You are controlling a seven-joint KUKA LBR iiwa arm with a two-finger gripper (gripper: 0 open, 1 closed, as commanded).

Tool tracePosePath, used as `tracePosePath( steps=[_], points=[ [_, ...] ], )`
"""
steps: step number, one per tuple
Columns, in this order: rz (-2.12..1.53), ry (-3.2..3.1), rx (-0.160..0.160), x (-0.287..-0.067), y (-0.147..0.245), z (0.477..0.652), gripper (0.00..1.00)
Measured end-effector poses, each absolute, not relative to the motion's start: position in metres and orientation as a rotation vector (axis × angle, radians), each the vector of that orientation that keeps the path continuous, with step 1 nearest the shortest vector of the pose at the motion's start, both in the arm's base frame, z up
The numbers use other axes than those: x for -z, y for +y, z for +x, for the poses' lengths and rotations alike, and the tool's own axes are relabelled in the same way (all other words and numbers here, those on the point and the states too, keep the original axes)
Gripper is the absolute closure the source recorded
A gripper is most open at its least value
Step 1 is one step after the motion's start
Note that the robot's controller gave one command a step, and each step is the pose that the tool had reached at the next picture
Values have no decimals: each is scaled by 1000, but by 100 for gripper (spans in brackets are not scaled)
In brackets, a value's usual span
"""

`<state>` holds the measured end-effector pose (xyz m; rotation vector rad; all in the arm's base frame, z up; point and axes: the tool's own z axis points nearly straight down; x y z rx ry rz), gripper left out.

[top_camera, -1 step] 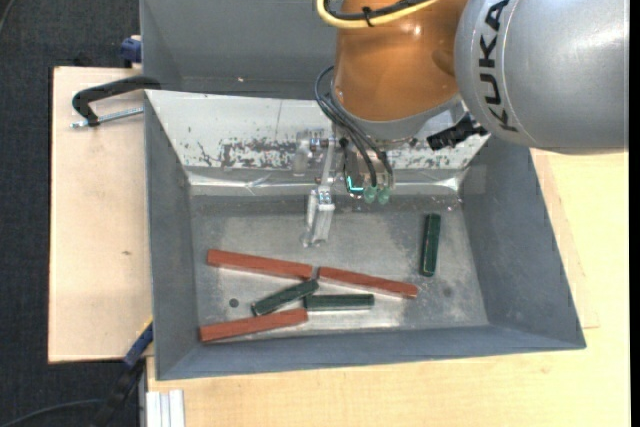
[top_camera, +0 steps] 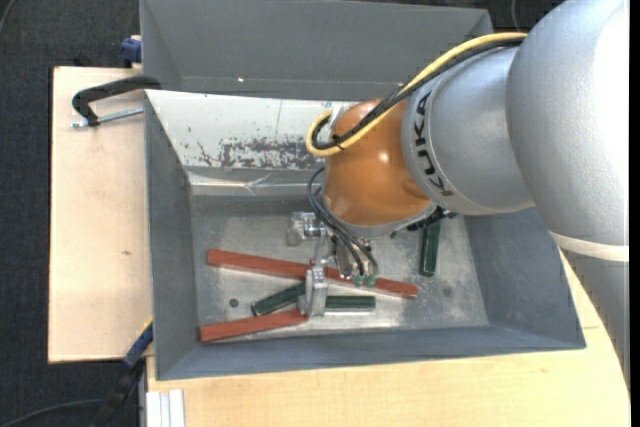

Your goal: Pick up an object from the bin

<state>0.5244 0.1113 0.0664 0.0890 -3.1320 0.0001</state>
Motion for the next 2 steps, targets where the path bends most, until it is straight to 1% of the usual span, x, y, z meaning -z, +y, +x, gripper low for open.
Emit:
tracePosePath(
  steps=[1,2],
  points=[
    [87,-3144,4,-73,112,528,100],
    [70,-3155,4,-213,94,532,100]
  ],
)
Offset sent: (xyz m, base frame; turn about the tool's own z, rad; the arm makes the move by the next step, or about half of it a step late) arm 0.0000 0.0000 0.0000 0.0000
